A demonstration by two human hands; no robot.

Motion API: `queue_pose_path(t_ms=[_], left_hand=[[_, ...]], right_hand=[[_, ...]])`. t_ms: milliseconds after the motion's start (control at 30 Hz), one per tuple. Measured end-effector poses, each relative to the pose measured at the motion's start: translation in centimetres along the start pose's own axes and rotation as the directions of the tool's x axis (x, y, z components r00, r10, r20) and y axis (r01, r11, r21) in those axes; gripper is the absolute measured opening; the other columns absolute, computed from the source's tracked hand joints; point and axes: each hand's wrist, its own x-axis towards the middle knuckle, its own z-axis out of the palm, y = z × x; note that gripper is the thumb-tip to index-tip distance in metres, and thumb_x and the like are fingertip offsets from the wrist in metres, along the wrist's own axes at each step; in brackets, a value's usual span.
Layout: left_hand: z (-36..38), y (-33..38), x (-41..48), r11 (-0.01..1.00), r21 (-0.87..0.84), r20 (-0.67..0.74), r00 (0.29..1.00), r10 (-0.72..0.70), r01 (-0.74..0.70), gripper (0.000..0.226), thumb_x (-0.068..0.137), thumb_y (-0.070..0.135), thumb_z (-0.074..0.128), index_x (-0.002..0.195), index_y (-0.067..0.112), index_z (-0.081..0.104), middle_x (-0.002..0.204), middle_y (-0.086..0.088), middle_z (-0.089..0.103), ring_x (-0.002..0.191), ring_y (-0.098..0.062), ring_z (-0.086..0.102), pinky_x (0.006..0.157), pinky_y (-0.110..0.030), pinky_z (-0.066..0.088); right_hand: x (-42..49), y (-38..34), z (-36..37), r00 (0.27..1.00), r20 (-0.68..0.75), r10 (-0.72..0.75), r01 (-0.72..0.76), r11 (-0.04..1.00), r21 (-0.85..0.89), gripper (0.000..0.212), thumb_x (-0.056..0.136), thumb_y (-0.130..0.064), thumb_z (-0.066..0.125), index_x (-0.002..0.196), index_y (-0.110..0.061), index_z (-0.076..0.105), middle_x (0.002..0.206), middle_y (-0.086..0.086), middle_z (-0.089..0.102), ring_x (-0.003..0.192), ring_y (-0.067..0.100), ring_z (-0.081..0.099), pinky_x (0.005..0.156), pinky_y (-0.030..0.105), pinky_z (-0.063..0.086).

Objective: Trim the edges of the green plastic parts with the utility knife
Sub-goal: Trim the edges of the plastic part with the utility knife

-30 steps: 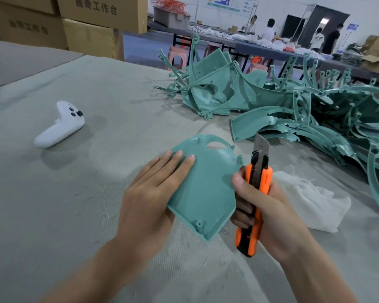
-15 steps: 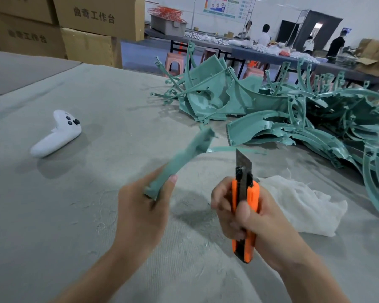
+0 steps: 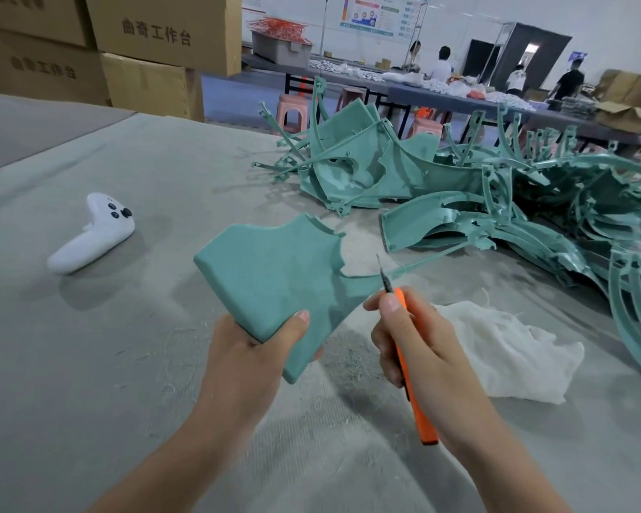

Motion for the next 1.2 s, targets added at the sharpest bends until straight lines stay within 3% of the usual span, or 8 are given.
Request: queue_pose_path(t_ms=[167, 300, 633, 733, 867, 933, 1067, 1200], left_hand=[[0.0, 0.0, 0.1, 0.999, -0.042, 0.010, 1.000, -0.028, 0.028, 0.019, 0.086, 0.004, 0.068, 0.093, 0.021, 0.072, 0.091, 0.002, 0.076, 0.073, -0.028, 0.073, 0.067, -0.045, 0.061], [-0.1, -0.1, 0.2, 0.999, -0.044, 0.017, 0.999, -0.031, 0.031, 0.017, 0.085, 0.005, 0.069, 0.088, 0.021, 0.072, 0.087, 0.003, 0.076, 0.071, -0.028, 0.073, 0.062, -0.039, 0.061], [-0.3, -0.5, 0.4, 0.998, 0.018, 0.004, 0.998, -0.063, 0.063, 0.013, 0.084, 0.009, 0.071, 0.088, 0.020, 0.072, 0.088, 0.003, 0.075, 0.079, -0.028, 0.072, 0.075, -0.053, 0.058], [-0.3, -0.5, 0.4, 0.998, 0.010, 0.006, 0.998, -0.065, 0.065, 0.013, 0.084, 0.008, 0.070, 0.088, 0.020, 0.072, 0.088, 0.003, 0.075, 0.078, -0.029, 0.073, 0.071, -0.047, 0.060], [-0.3, -0.4, 0.4, 0.998, -0.019, 0.007, 0.998, -0.068, 0.068, 0.017, 0.084, 0.005, 0.070, 0.090, 0.021, 0.071, 0.088, 0.004, 0.076, 0.077, -0.027, 0.073, 0.059, -0.034, 0.058], [-0.3, -0.5, 0.5, 0.997, -0.009, -0.001, 0.997, -0.072, 0.072, 0.016, 0.084, 0.006, 0.070, 0.091, 0.020, 0.071, 0.089, 0.003, 0.076, 0.079, -0.028, 0.073, 0.064, -0.040, 0.059], [-0.4, -0.5, 0.6, 0.996, 0.024, -0.016, 0.996, -0.083, 0.083, 0.014, 0.083, 0.009, 0.072, 0.092, 0.019, 0.071, 0.090, 0.003, 0.075, 0.081, -0.028, 0.072, 0.076, -0.054, 0.057], [-0.4, -0.5, 0.6, 0.996, 0.028, -0.021, 0.996, -0.082, 0.082, 0.014, 0.082, 0.010, 0.073, 0.094, 0.018, 0.071, 0.090, 0.002, 0.075, 0.082, -0.030, 0.072, 0.075, -0.051, 0.058]], right_hand=[[0.1, 0.7, -0.3, 0.997, -0.036, -0.063, 0.057, 0.988, -0.146, 0.031, 0.087, -0.067, 0.057, 0.105, -0.044, 0.046, 0.072, -0.005, 0.062, 0.054, 0.004, 0.051, 0.056, 0.023, 0.040], [0.0, 1.2, -0.1, 0.993, -0.061, -0.102, 0.083, 0.963, -0.255, 0.032, 0.083, -0.065, 0.052, 0.102, -0.052, 0.030, 0.079, 0.007, 0.064, 0.051, 0.007, 0.046, 0.054, 0.035, 0.044], [0.2, 2.1, -0.3, 0.970, 0.044, -0.239, 0.237, 0.890, -0.391, 0.015, 0.095, -0.051, 0.046, 0.105, -0.044, 0.036, 0.075, 0.006, 0.052, 0.049, 0.010, 0.041, 0.048, 0.026, 0.035], [0.2, 2.3, -0.4, 0.963, 0.059, -0.264, 0.264, 0.869, -0.419, 0.012, 0.100, -0.049, 0.043, 0.110, -0.045, 0.040, 0.072, 0.006, 0.048, 0.049, 0.011, 0.040, 0.048, 0.023, 0.032], [0.4, 2.4, -0.6, 0.956, 0.075, -0.285, 0.286, 0.836, -0.469, 0.028, 0.102, -0.043, 0.043, 0.129, -0.052, 0.042, 0.067, -0.003, 0.048, 0.054, 0.011, 0.045, 0.051, 0.017, 0.032], [0.5, 2.6, -0.6, 0.956, 0.075, -0.283, 0.282, 0.824, -0.491, 0.040, 0.104, -0.039, 0.044, 0.142, -0.048, 0.038, 0.069, -0.018, 0.051, 0.059, 0.007, 0.049, 0.056, 0.012, 0.034], [0.3, 2.7, -0.6, 0.973, 0.065, -0.220, 0.225, 0.864, -0.450, 0.071, 0.099, -0.048, 0.043, 0.153, -0.052, -0.002, 0.066, -0.008, 0.048, 0.066, 0.013, 0.049, 0.062, 0.017, 0.038], [0.2, 2.5, -0.5, 0.972, 0.061, -0.227, 0.230, 0.865, -0.446, 0.080, 0.097, -0.047, 0.046, 0.154, -0.048, -0.009, 0.068, -0.012, 0.050, 0.057, 0.007, 0.046, 0.056, 0.013, 0.037]])
